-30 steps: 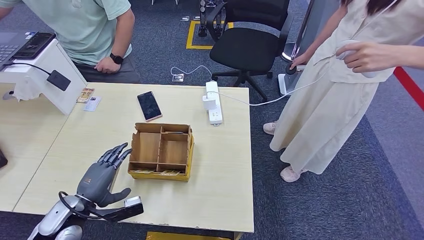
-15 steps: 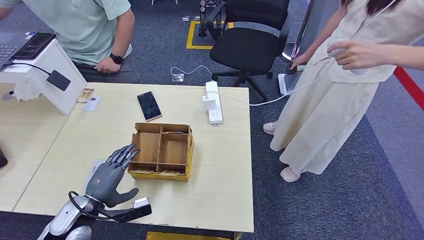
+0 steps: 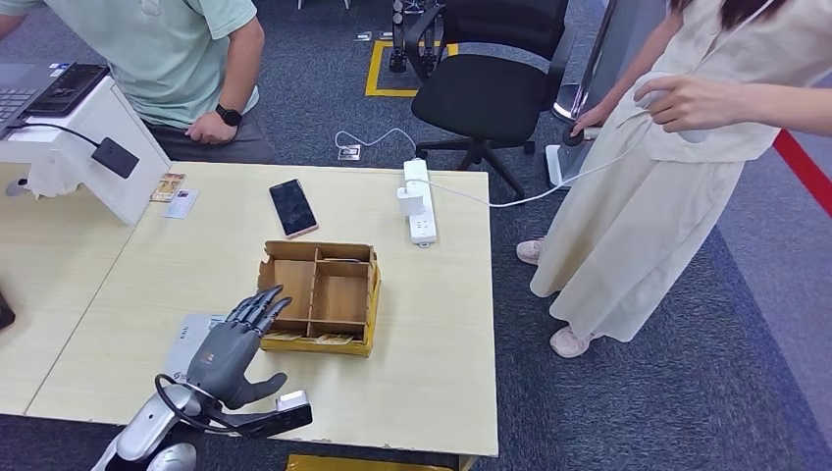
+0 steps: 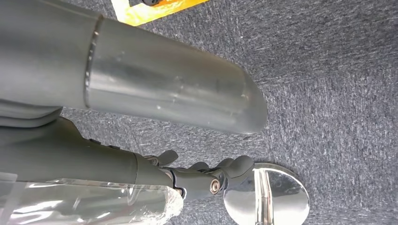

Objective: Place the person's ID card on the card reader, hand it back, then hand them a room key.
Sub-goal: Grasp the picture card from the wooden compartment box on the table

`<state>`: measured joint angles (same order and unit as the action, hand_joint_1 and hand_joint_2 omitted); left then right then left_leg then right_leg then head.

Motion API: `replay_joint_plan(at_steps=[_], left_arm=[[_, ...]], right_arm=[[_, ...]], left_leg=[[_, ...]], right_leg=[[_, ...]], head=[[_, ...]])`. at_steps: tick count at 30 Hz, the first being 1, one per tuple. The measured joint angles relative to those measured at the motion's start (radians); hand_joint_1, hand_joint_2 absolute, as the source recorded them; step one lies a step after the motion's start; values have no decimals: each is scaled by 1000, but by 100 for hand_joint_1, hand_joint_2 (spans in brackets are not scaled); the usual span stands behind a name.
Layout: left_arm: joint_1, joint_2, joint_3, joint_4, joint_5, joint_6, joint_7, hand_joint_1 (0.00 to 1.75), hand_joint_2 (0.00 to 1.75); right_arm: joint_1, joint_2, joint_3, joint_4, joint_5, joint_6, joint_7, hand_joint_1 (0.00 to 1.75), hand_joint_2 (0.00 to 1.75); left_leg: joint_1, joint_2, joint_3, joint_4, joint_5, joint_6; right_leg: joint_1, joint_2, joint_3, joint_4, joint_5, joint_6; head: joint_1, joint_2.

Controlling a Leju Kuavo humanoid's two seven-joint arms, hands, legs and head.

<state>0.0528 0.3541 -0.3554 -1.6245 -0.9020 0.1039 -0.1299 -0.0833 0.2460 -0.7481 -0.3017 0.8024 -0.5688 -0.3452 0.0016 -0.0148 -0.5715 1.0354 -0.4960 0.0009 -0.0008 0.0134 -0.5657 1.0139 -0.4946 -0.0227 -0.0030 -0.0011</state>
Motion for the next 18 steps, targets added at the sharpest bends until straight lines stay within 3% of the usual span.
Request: replay_joint_plan(at_steps=[18], left_arm=[[-61, -31, -46, 47, -47, 35, 31, 0, 175]], right_arm=[[-3, 0, 1, 0, 1, 0, 1, 0, 0]], left_leg=[[0, 0, 0, 0, 0, 0]], right_leg=[[0, 0, 0, 0, 0, 0]], head=[[0, 0]])
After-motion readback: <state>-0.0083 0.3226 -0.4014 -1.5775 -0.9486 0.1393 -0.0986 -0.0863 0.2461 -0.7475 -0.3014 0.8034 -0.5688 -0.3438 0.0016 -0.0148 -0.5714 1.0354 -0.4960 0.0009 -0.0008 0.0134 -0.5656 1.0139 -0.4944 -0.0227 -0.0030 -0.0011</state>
